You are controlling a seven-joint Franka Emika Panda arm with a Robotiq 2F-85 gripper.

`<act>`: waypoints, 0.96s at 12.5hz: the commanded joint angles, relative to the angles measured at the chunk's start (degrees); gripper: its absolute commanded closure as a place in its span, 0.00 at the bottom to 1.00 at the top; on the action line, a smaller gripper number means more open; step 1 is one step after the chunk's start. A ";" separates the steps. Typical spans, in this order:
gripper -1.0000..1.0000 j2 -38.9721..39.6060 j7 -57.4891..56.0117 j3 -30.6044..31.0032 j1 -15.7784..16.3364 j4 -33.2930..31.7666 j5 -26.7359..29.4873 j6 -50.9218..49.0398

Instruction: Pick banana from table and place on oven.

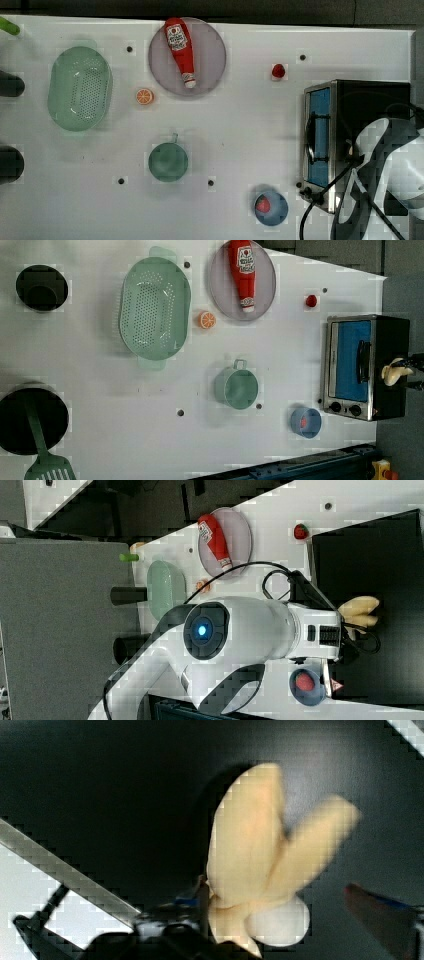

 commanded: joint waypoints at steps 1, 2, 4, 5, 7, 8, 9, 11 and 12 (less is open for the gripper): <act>0.00 -5.79 -4.06 -0.21 1.52 3.72 -0.37 0.53; 0.00 -7.61 -4.08 -0.05 2.34 4.74 -1.28 -0.50; 0.00 -11.99 -4.04 1.40 4.34 6.10 -2.05 -6.21; 0.00 -14.34 -3.37 2.98 5.54 6.13 -2.05 -10.43; 0.00 -18.51 3.50 7.46 7.67 5.90 -2.05 -17.93; 0.00 -20.31 9.99 10.04 8.32 5.40 -2.06 -19.69; 0.00 -22.17 16.75 12.73 8.67 4.36 -2.07 -20.50; 0.00 -25.62 28.97 18.49 8.98 1.35 -2.14 -20.30; 0.00 -26.90 34.80 21.48 9.04 0.03 -2.19 -20.00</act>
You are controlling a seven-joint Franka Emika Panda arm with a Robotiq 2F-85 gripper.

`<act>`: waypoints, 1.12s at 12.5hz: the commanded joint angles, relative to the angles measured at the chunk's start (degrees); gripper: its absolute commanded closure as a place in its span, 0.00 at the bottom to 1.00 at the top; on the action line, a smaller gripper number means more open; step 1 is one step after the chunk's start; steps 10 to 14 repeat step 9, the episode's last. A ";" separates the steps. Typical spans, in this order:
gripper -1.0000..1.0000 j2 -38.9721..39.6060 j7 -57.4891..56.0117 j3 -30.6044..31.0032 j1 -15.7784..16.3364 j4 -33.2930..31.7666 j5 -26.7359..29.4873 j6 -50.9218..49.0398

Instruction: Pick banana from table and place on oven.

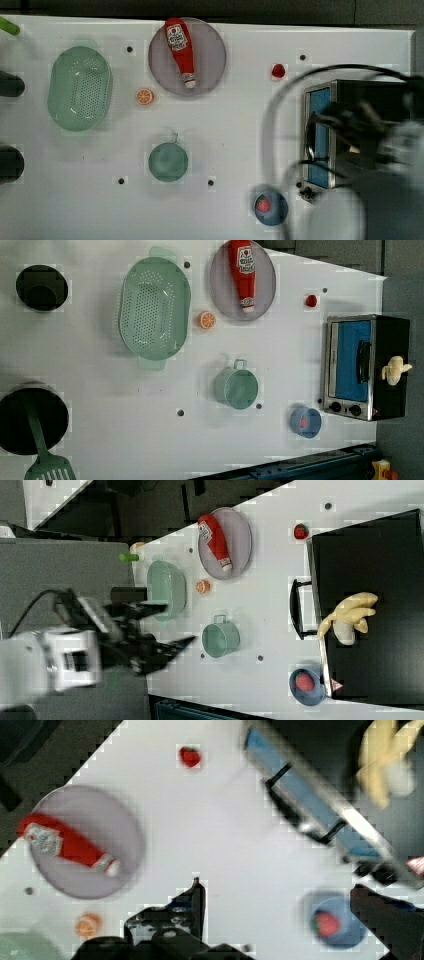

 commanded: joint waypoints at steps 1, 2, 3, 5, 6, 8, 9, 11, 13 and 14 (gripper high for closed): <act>0.00 1.04 24.08 7.38 4.08 -5.74 0.29 1.13; 0.00 0.33 29.43 9.41 4.07 -6.23 -0.21 1.18; 0.00 -0.21 32.22 10.90 4.08 -6.53 -0.31 1.00; 0.00 -0.85 33.15 12.52 4.08 -6.60 -1.22 0.77; 0.00 -1.01 33.15 12.91 4.08 -6.60 -3.47 0.78; 0.00 -1.22 33.15 13.66 4.08 -6.60 -8.31 0.77; 0.00 -1.23 33.15 13.76 4.09 -6.60 -7.88 0.81; 0.00 -1.23 33.15 13.76 4.09 -6.60 -7.88 0.81; 0.00 -1.23 33.15 13.76 4.09 -6.60 -7.88 0.81; 0.00 -1.23 33.15 13.76 4.09 -6.60 -7.88 0.81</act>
